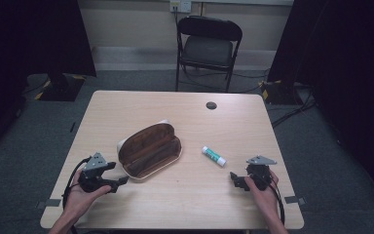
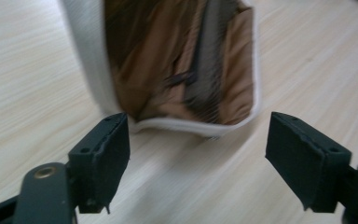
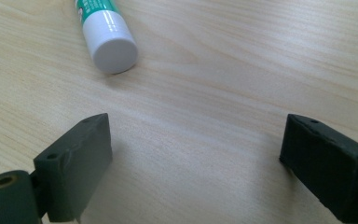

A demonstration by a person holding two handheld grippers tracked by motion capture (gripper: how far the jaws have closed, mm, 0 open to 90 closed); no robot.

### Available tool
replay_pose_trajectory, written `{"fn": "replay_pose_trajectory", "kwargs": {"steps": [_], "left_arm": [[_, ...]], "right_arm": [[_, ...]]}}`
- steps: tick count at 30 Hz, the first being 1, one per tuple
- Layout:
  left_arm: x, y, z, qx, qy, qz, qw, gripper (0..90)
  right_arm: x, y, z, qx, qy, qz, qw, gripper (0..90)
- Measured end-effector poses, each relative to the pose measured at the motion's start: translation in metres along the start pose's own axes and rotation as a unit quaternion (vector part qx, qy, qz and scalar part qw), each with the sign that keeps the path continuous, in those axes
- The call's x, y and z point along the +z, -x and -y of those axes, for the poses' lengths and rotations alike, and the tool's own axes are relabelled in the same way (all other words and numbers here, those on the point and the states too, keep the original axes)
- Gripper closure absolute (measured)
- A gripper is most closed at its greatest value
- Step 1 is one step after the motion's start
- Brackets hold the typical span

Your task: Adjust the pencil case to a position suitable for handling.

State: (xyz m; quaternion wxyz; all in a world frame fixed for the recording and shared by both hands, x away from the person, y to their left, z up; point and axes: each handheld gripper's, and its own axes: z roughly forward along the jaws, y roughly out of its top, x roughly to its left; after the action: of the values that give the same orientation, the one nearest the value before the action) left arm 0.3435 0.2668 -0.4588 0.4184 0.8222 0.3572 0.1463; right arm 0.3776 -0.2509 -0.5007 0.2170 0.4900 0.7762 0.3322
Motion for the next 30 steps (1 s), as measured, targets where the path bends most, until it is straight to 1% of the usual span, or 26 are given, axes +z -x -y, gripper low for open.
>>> {"fn": "replay_pose_trajectory", "kwargs": {"steps": [2, 4, 5, 6, 8, 9, 10, 11, 12, 13, 14, 15, 16, 17, 18, 19, 20, 21, 22, 23, 24, 26, 27, 28, 29, 30], "left_arm": [[-0.001, 0.005, -0.004, 0.005, 0.007, 0.009, 0.9999, 24.2], [-0.001, 0.011, -0.009, 0.011, 0.013, 0.013, 0.9998, 26.2], [-0.001, 0.013, -0.011, 0.013, 0.018, 0.016, 0.9996, 28.5], [-0.002, 0.015, -0.015, 0.020, 0.023, 0.019, 0.9994, 32.1], [0.000, 0.019, -0.021, 0.018, 0.032, 0.023, 0.9991, 34.6], [0.002, 0.020, -0.025, 0.025, 0.031, 0.023, 0.9989, 37.6], [0.002, 0.020, -0.025, 0.025, 0.031, 0.023, 0.9989, 40.1], [0.006, 0.020, -0.028, 0.032, 0.029, 0.023, 0.9988, 40.1], [0.012, 0.019, -0.033, 0.037, 0.022, 0.018, 0.9989, 45.7], [0.012, 0.019, -0.033, 0.037, 0.022, 0.018, 0.9989, 48.2], [0.020, 0.014, -0.036, 0.032, 0.015, 0.019, 0.9992, 50.7], [0.024, 0.010, -0.038, 0.034, 0.008, 0.016, 0.9993, 53.1], [0.027, 0.007, -0.040, 0.033, 0.009, 0.012, 0.9993, 55.3], [0.030, 0.004, -0.041, 0.022, 0.011, 0.016, 0.9996, 57.2], [0.030, 0.004, -0.041, 0.022, 0.011, 0.016, 0.9996, 59.1], [0.036, -0.002, -0.043, 0.016, 0.011, 0.018, 0.9997, 59.6], [0.039, -0.003, -0.043, 0.018, 0.005, 0.018, 0.9997, 59.6], [0.042, -0.003, -0.043, 0.024, 0.000, 0.013, 0.9996, 59.6], [0.042, -0.003, -0.043, 0.024, 0.000, 0.013, 0.9996, 59.6], [0.047, -0.002, -0.043, 0.020, -0.006, 0.012, 0.9997, 59.6], [0.049, -0.002, -0.043, 0.026, -0.012, 0.010, 0.9995, 59.6], [0.053, -0.002, -0.043, 0.028, -0.017, 0.005, 0.9995, 59.6], [0.054, -0.003, -0.043, 0.029, -0.018, 0.008, 0.9994, 59.6], [0.056, -0.004, -0.042, 0.023, -0.020, 0.010, 0.9995, 59.6], [0.057, -0.005, -0.043, 0.031, -0.023, 0.007, 0.9992, 59.7], [0.058, -0.005, -0.043, 0.033, -0.021, 0.008, 0.9992, 60.8]], "right_arm": [[0.000, 0.000, 0.000, 0.000, 0.000, 0.000, 1.0000, 7.8], [0.000, 0.000, 0.000, 0.000, 0.000, 0.000, 1.0000, 7.8], [0.000, 0.000, 0.000, 0.000, 0.000, 0.000, 1.0000, 7.8], [0.000, 0.000, 0.000, 0.000, 0.000, 0.000, 1.0000, 7.8], [0.000, 0.000, 0.000, -0.001, 0.000, 0.000, 1.0000, 7.8], [0.000, 0.000, 0.000, 0.000, 0.000, 0.001, 1.0000, 7.8], [0.000, 0.000, 0.000, 0.000, 0.000, 0.001, 1.0000, 7.8], [0.000, 0.000, 0.000, 0.000, 0.000, 0.000, 1.0000, 7.8], [0.000, 0.000, 0.000, 0.000, 0.000, 0.000, 1.0000, 7.8], [0.000, 0.000, 0.000, 0.000, 0.000, 0.000, 1.0000, 7.8], [0.000, 0.000, 0.000, 0.001, -0.001, 0.000, 1.0000, 7.7], [0.000, 0.000, 0.000, 0.001, -0.001, 0.000, 1.0000, 7.7], [0.000, 0.000, 0.000, 0.001, -0.001, 0.000, 1.0000, 7.6], [0.000, 0.000, 0.000, 0.000, -0.001, 0.000, 1.0000, 7.5], [0.000, 0.000, 0.000, 0.000, -0.001, 0.000, 1.0000, 7.5], [0.000, 0.000, 0.000, 0.000, -0.001, -0.001, 1.0000, 7.5], [0.000, 0.000, 0.000, 0.000, 0.000, -0.001, 1.0000, 7.5], [0.000, 0.000, 0.000, 0.000, -0.001, -0.001, 1.0000, 7.5], [0.000, 0.000, 0.000, 0.000, -0.001, -0.001, 1.0000, 7.5], [0.000, 0.000, 0.000, 0.000, -0.001, -0.001, 1.0000, 7.5], [0.000, 0.000, 0.000, 0.000, 0.000, 0.000, 1.0000, 7.5], [0.000, 0.000, 0.000, 0.000, -0.001, 0.000, 1.0000, 7.5], [0.000, 0.000, 0.000, 0.000, -0.001, 0.000, 1.0000, 7.5], [0.000, 0.000, 0.000, 0.000, -0.001, -0.001, 1.0000, 7.5], [0.000, 0.000, 0.000, 0.000, -0.001, -0.001, 1.0000, 7.5], [0.000, 0.000, 0.000, 0.000, -0.001, 0.000, 1.0000, 7.5]]}}
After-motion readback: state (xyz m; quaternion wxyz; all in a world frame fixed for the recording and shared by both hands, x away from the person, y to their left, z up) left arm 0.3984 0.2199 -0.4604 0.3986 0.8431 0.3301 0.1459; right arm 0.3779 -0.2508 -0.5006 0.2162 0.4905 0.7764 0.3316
